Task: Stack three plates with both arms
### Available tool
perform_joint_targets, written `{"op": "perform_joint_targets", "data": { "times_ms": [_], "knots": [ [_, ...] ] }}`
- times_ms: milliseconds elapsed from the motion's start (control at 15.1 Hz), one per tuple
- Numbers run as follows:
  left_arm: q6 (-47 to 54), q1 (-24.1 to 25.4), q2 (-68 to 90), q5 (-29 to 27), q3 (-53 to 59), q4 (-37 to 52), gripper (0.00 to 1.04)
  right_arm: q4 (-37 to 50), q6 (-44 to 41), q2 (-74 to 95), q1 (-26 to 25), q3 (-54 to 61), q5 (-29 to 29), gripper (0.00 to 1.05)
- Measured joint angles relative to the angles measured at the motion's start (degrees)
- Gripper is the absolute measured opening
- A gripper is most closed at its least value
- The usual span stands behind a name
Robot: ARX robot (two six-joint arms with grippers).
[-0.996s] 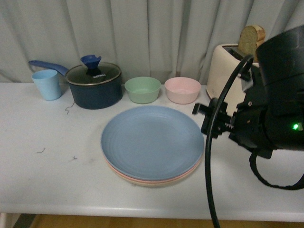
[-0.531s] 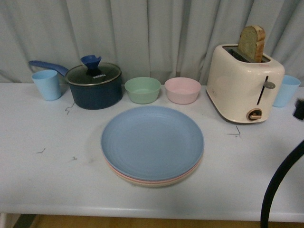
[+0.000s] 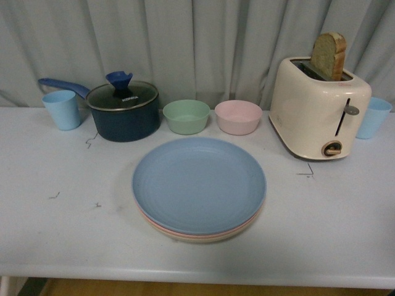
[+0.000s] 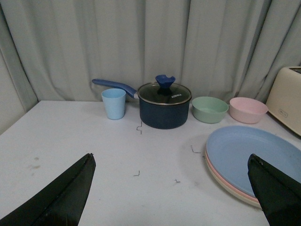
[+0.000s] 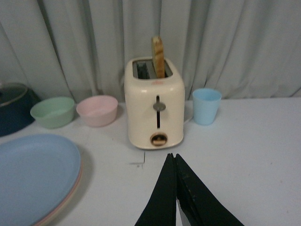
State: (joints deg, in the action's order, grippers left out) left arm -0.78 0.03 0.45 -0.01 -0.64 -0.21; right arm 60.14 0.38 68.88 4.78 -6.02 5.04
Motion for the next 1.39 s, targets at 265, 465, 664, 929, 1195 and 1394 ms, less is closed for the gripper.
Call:
{"op": "perform_joint_targets", "data": {
  "times_ms": [265, 465, 664, 929, 1195, 1394],
  "knots": [
    [0.0, 0.0, 0.0, 0.0, 0.0, 0.0, 0.98, -7.6, 0.0, -11.8, -4.9, 2.3, -4.2, 0.02],
    [0.0, 0.0, 0.0, 0.0, 0.0, 0.0, 0.98, -14.8, 0.0, -21.4, -5.0, 4.1, -4.8, 0.02],
    [0.0, 0.0, 0.0, 0.0, 0.0, 0.0, 0.98, -22.7, 0.0, -30.0, -5.0, 5.3, -4.8, 0.02],
    [0.0, 0.0, 0.0, 0.0, 0.0, 0.0, 0.98, -32.2, 0.0, -40.6, -5.0, 5.4, -4.8, 0.02],
    [0.0, 0.0, 0.0, 0.0, 0.0, 0.0, 0.98, -39.7, 0.0, -48.5, -5.0, 5.4, -4.8, 0.02],
    [0.0, 0.0, 0.0, 0.0, 0.0, 0.0, 0.98, -44.2, 0.0, -53.0, -5.0, 5.4, -4.8, 0.02]
  ]
}}
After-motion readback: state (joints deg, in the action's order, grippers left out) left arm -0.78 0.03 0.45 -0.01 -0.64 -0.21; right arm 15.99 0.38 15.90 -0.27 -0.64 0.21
